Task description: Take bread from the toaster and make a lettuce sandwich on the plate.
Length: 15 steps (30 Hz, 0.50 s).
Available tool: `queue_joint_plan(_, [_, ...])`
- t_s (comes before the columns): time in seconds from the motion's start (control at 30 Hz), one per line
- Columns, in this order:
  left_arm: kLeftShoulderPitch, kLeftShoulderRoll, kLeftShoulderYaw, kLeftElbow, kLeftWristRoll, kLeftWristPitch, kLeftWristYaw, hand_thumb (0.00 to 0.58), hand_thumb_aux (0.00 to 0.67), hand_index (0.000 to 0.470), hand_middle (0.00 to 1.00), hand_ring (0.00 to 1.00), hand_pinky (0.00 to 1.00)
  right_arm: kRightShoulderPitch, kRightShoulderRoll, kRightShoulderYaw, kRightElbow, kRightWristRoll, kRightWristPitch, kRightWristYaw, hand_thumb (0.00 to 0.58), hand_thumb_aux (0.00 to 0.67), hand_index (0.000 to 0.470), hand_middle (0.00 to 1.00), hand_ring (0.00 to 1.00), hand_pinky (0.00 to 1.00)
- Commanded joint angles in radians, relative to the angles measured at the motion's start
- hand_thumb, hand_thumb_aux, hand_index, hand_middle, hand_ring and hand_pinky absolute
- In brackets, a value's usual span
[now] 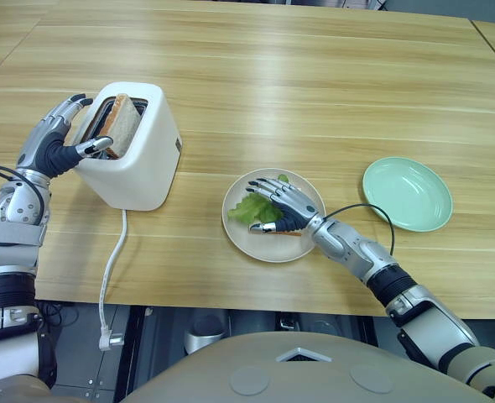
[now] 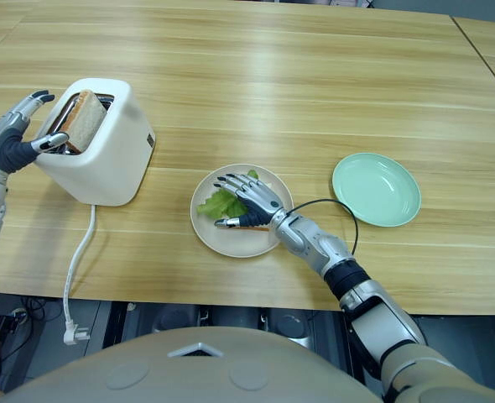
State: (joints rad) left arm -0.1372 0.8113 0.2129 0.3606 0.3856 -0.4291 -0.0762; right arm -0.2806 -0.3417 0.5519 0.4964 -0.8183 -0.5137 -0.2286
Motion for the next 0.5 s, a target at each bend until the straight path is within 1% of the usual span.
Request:
queue_joint_plan(0.03, [0.007, 0.015, -0.030, 0.029, 0.022, 0.019, 0.000, 0.000, 0.000, 0.000, 0.00, 0.00, 0.00, 0.004, -0.006, -0.001, -0.007, 0.002, 0.000, 0.001, 0.000, 0.000, 0.000, 0.00, 0.00, 0.00])
queue_joint_plan(0.27, [0.007, 0.030, -0.051, 0.051, 0.048, 0.029, 0.008, 0.000, 0.000, 0.000, 0.00, 0.00, 0.00, 0.014, -0.007, -0.018, -0.045, 0.016, -0.005, -0.017, 0.000, 0.000, 0.000, 0.00, 0.00, 0.00])
queue_joint_plan(0.3, [0.006, 0.031, -0.055, 0.054, 0.049, 0.028, 0.008, 0.023, 0.013, 0.009, 0.00, 0.00, 0.00, 0.016, -0.007, -0.021, -0.052, 0.019, -0.007, -0.022, 0.000, 0.000, 0.000, 0.00, 0.00, 0.00])
queue_joint_plan(0.33, [0.005, 0.032, -0.059, 0.055, 0.049, 0.027, 0.008, 0.023, 0.013, 0.009, 0.00, 0.00, 0.00, 0.017, -0.007, -0.024, -0.059, 0.022, -0.008, -0.026, 0.000, 0.000, 0.000, 0.00, 0.00, 0.00])
queue_joint_plan(0.37, [0.005, 0.032, -0.062, 0.056, 0.050, 0.026, 0.008, 0.179, 0.113, 0.078, 0.00, 0.00, 0.00, 0.018, -0.007, -0.028, -0.065, 0.024, -0.009, -0.029, 0.000, 0.000, 0.000, 0.00, 0.00, 0.00])
queue_joint_plan(0.4, [0.005, 0.032, -0.065, 0.056, 0.049, 0.023, 0.007, 0.275, 0.184, 0.126, 0.00, 0.00, 0.00, 0.019, -0.006, -0.032, -0.070, 0.027, -0.011, -0.031, 0.000, 0.000, 0.000, 0.00, 0.00, 0.00])
queue_joint_plan(0.43, [0.005, 0.032, -0.068, 0.056, 0.045, 0.018, 0.004, 0.275, 0.184, 0.126, 0.00, 0.00, 0.00, 0.019, -0.006, -0.035, -0.074, 0.030, -0.013, -0.031, 0.000, 0.000, 0.000, 0.00, 0.00, 0.00])
queue_joint_plan(0.47, [0.007, 0.030, -0.069, 0.051, 0.037, 0.013, -0.002, 0.432, 0.331, 0.227, 0.00, 0.00, 0.00, 0.019, -0.005, -0.037, -0.075, 0.032, -0.014, -0.030, 0.000, 0.000, 0.000, 0.00, 0.00, 0.00])
queue_joint_plan(0.5, [0.010, 0.028, -0.070, 0.044, 0.030, 0.009, -0.007, 0.432, 0.331, 0.227, 0.00, 0.00, 0.00, 0.017, -0.004, -0.037, -0.074, 0.033, -0.014, -0.029, 0.000, 0.000, 0.000, 0.00, 0.00, 0.00])
